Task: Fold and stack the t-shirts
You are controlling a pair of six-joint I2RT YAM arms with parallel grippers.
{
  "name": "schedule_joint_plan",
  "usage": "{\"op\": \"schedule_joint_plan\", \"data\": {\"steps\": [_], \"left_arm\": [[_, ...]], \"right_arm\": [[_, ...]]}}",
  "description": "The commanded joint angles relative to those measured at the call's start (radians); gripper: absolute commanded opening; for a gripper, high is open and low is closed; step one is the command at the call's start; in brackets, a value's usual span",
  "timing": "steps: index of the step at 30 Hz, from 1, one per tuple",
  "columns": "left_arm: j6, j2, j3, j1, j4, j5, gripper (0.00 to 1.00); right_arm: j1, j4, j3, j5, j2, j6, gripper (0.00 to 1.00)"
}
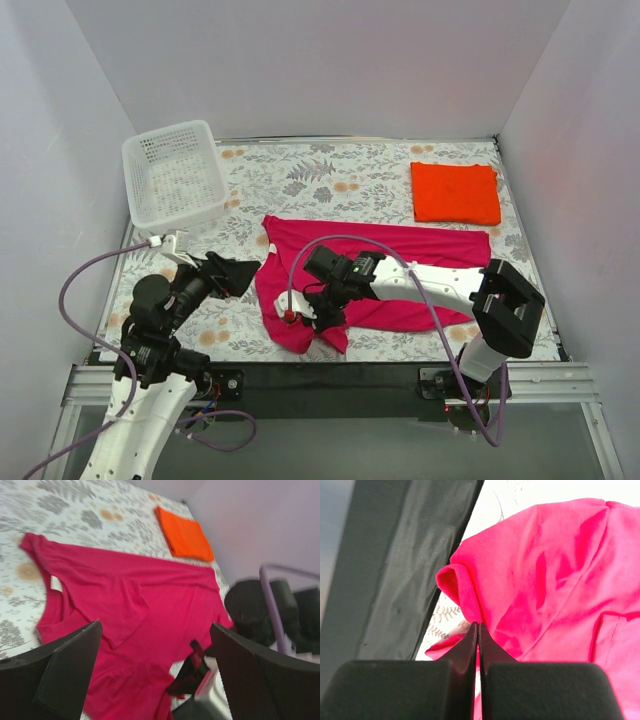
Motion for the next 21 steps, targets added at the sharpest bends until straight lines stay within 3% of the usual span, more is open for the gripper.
{"op": "schedule_joint_plan", "data": {"steps": [1, 12, 16, 21], "left_arm": [[0.143, 0.058, -0.039, -0.002, 0.164, 0.311, 0.82], [0.49, 0.229, -0.063, -0.022, 0.315, 0.741, 0.78], [0.582, 0.284, -0.109, -0.091, 0.353, 0.801, 0.74], [0.723, 0.34, -0.128, -0.201, 0.364, 0.737, 0.69]], "right_arm": [[-0.052, -0.05, 0.016, -0.156, -0.042, -0.03, 0.01], [-0.29, -0.108, 0.048, -0.416, -0.054, -0.065, 0.01], [-0.345, -0.14, 0.083, -0.47, -0.031, -0.075, 0.01], [-0.422, -0.155, 0.118, -0.533, 0.003, -0.055, 0.01]]}}
